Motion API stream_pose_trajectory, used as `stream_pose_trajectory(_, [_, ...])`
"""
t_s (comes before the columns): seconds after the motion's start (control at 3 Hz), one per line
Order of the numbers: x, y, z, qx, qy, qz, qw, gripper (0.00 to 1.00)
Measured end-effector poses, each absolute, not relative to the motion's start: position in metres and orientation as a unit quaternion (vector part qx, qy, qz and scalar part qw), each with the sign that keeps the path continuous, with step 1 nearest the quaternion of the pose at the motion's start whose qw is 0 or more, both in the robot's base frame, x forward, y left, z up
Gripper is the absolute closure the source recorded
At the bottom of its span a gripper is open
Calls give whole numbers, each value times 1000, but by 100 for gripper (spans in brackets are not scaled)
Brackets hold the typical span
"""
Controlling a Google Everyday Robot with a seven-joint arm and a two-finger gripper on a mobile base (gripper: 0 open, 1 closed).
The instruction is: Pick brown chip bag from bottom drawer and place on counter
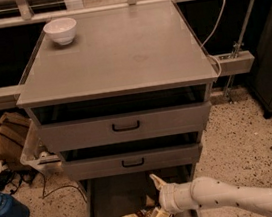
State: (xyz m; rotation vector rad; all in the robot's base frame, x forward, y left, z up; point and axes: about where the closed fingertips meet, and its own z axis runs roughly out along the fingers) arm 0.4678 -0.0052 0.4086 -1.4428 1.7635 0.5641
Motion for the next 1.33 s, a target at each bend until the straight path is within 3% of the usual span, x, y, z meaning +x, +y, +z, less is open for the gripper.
stream_pose_trajectory(0.67, [460, 1, 398, -562, 694, 235, 383, 0])
stream_pose_trajectory(1.33, [460, -3, 318, -542, 731, 219, 353, 0])
